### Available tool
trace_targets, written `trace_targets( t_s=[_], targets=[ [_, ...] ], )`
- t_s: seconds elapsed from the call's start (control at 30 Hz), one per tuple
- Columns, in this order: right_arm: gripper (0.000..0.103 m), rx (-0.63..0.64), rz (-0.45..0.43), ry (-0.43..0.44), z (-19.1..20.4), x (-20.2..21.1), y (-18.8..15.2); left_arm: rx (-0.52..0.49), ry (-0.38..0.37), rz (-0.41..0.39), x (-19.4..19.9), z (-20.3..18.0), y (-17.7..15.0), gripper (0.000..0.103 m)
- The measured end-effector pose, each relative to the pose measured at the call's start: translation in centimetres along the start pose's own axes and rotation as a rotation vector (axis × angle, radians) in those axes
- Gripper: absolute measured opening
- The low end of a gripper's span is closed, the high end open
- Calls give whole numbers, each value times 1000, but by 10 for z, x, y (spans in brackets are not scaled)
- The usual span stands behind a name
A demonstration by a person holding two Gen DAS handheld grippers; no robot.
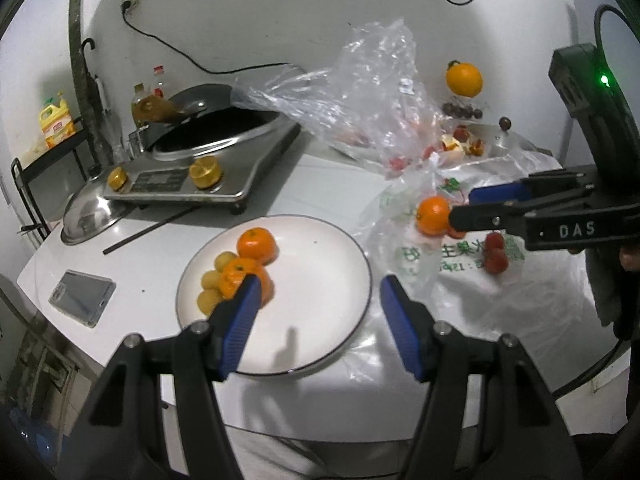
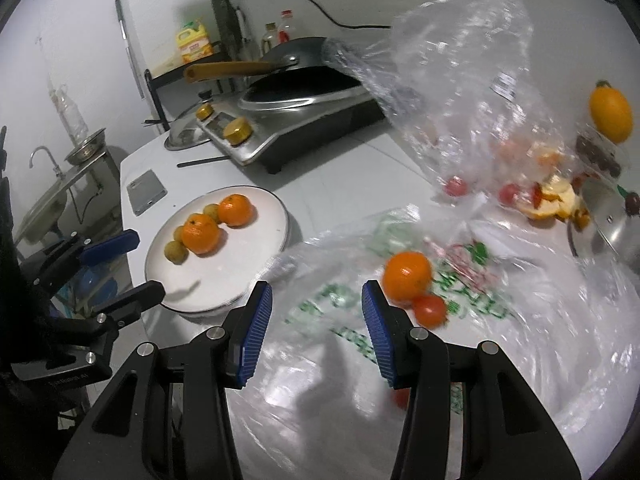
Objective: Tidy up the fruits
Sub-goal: 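Move both open grippers from the plate back to the fruit pile, then grasp an orange tangerine from the pile with the right gripper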
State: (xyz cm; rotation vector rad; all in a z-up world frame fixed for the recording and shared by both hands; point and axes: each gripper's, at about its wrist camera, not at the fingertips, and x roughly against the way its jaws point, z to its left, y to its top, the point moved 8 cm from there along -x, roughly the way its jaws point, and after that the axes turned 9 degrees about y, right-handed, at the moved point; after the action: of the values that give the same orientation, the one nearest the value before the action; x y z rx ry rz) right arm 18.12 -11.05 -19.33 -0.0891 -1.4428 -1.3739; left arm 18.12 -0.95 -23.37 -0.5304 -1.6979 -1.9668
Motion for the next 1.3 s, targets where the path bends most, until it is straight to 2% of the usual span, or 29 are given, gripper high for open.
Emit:
trace_targets(
  t_s=[0.4, 0.8, 1.1, 1.23, 1.3],
  targets=[
    [50, -7, 1, -64, -41, 4, -12, -38, -33, 27, -11, -41, 6, 63],
    [50, 61, 40, -84, -47, -29, 4, -25, -38, 63, -33, -36, 6, 63],
    [54, 141, 91, -197, -51, -56, 11, 9, -59, 90, -51, -21, 3, 63],
    [55, 160, 121, -293, -63, -65, 10, 17, -67, 93, -55, -17, 2, 63],
    [55, 150, 132, -301, -69, -67, 9, 26, -68, 95, -57, -14, 1, 63]
  ],
)
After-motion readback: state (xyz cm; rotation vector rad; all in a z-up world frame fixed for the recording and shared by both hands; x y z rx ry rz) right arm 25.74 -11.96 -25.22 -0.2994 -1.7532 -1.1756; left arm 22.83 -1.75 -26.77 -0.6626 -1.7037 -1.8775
